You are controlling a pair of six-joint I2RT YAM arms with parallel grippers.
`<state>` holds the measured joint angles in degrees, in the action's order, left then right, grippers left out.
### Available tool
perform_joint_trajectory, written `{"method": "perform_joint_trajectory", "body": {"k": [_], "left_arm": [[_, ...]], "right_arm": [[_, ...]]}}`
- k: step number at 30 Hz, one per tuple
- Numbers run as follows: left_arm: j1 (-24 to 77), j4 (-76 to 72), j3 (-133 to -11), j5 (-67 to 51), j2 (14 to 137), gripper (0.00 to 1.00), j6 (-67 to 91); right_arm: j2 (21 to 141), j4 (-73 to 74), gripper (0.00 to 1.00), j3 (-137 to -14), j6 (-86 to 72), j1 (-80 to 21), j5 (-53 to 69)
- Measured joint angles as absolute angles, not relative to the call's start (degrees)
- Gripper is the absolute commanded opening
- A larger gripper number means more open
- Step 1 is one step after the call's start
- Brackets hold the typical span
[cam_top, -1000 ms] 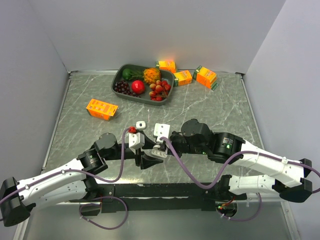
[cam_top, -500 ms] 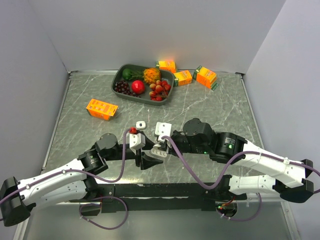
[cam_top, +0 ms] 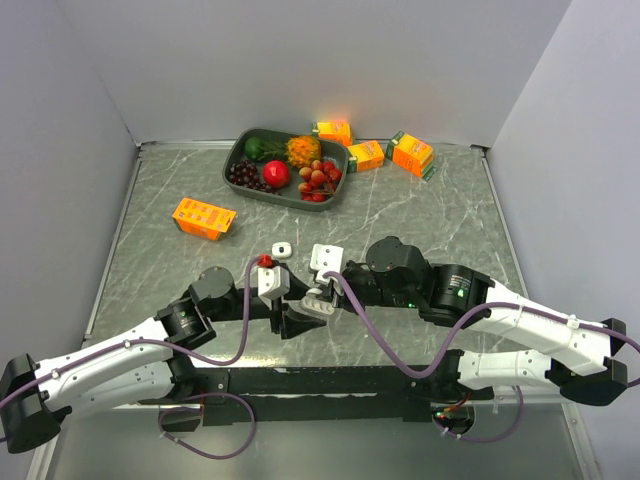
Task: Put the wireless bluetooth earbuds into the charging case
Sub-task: Adjust the charging case.
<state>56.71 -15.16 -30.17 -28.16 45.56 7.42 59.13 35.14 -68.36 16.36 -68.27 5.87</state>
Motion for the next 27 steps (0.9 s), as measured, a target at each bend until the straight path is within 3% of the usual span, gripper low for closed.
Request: {"method": "perform_joint_trajectory", "body": {"k": [7, 13, 16, 18, 19, 23, 25, 27], "left_arm": [[56.7, -15.2, -30.2, -28.2, 45.2, 0.56, 7.8], [56.7, -15.2, -30.2, -28.2, 45.2, 0.4, 8.2], [56.7, -15.3, -30.2, -28.4, 45.2, 0.22, 8.3], [56.7, -15.3, -30.2, -28.5, 45.2, 0.04, 8.3], [56.7, -15.3, -30.2, -28.5, 45.2, 0.01, 8.4], [56.7, -15.5, -30.0, -28.6, 45.1, 0.01, 8.4], [56.7, -16.1, -29.5, -28.6, 44.7, 0.01, 8.4], [56.9, -16.8, -28.8, -28.6, 44.1, 0.01, 8.3]], "right_arm": [[59.1, 35.1, 0.0, -68.4, 16.4, -68.3, 5.9], [59.1, 35.1, 0.0, -68.4, 16.4, -68.3, 5.9], [59.1, 35.1, 0.0, -68.4, 16.4, -68.3, 5.8], [59.1, 35.2, 0.0, -68.4, 16.4, -68.3, 5.8], [59.1, 35.1, 0.0, -68.4, 16.4, -68.3, 5.9], [59.1, 35.1, 0.0, -68.4, 16.4, -68.3, 6.0], [59.2, 35.1, 0.06, -68.4, 16.4, -68.3, 6.4], [59.2, 35.1, 0.19, -68.4, 16.3, -68.3, 6.9]]}}
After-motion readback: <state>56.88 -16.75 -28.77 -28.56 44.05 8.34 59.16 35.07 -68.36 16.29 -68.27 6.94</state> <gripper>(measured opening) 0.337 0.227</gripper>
